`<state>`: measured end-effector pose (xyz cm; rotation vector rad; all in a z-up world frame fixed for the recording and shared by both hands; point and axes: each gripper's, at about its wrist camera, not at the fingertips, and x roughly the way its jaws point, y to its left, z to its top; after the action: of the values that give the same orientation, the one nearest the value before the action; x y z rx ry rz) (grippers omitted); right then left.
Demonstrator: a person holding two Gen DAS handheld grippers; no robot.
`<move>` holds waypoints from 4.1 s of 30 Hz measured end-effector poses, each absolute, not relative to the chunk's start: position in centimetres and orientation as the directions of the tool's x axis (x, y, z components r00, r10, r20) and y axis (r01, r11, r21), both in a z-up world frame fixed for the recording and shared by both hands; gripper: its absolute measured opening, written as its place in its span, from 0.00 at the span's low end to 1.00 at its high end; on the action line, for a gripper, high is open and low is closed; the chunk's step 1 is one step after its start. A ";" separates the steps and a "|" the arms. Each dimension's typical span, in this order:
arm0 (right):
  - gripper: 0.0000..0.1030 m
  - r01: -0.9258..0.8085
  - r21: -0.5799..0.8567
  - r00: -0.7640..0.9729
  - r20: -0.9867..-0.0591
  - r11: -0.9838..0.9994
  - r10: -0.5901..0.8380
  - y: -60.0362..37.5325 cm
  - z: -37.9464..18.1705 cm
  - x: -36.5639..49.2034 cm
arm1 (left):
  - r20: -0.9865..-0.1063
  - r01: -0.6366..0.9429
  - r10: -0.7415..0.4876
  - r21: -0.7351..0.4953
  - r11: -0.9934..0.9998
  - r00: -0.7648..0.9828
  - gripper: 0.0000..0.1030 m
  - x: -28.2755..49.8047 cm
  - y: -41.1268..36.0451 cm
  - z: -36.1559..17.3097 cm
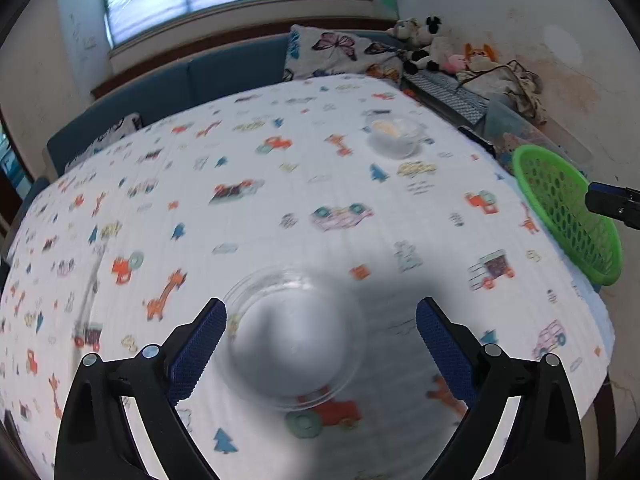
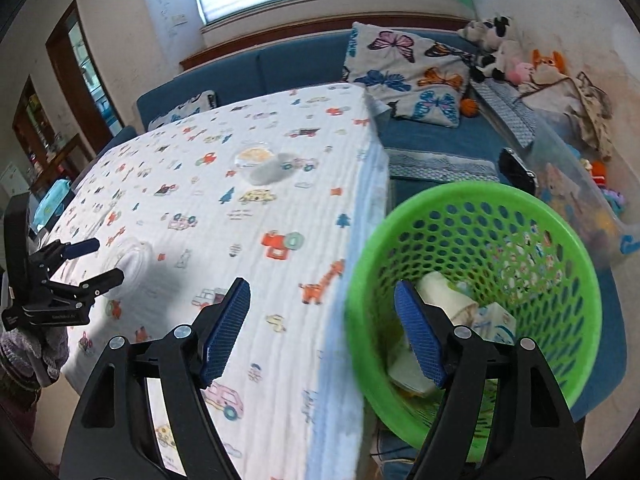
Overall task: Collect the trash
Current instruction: 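Move both grippers back from the basket toward the remaining items on the bed, then lower the left gripper around the clear round lid while the right approaches the sealed container, then close the left gripper on the clear lid while the right grasps the sealed container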
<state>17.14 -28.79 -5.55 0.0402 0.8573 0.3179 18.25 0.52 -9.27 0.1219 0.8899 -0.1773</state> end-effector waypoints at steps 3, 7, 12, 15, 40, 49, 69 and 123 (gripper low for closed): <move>0.73 -0.276 0.158 0.604 -0.739 0.948 0.299 -27.9 -5.7 17.4 | -0.790 0.192 -0.101 0.021 0.981 0.605 0.90 18.3 1.3 -9.9; 0.73 -0.295 0.155 0.590 -0.746 0.943 0.308 -26.6 -5.9 18.0 | -0.803 0.178 -0.106 0.000 0.984 0.587 0.90 18.7 1.8 -10.8; 0.73 -0.317 0.145 0.580 -0.752 0.937 0.313 -25.1 -6.1 19.0 | -0.810 0.188 -0.104 0.007 0.982 0.576 0.90 19.0 1.7 -11.5; 0.74 -0.328 0.142 0.575 -0.755 0.934 0.317 -24.2 -6.2 19.8 | -0.807 0.196 -0.107 0.011 0.981 0.581 0.90 19.1 1.6 -11.4; 0.74 -0.382 0.122 0.523 -0.789 0.916 0.323 -16.6 -9.0 31.8 | -0.799 0.217 -0.216 -0.110 0.970 0.562 0.47 19.3 2.8 -11.8; 0.78 -0.384 0.117 0.501 -0.806 0.916 0.313 -15.4 -10.2 34.4 | -0.769 0.217 -0.236 -0.130 0.968 0.594 0.80 18.7 3.7 -10.5; 0.59 -0.365 0.121 0.512 -0.802 0.923 0.308 -15.5 -10.4 34.3 | -0.801 0.228 -0.205 -0.089 0.970 0.562 0.81 19.4 4.1 -12.0; 0.64 -0.410 0.096 0.536 -0.779 0.907 0.324 -17.5 -9.3 27.8 | -0.814 0.262 -0.238 -0.110 0.959 0.529 0.92 19.6 5.2 -12.2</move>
<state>27.77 -17.54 -9.30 -0.1027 0.9051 0.4379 19.63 5.22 -12.20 0.0270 0.9683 -0.2990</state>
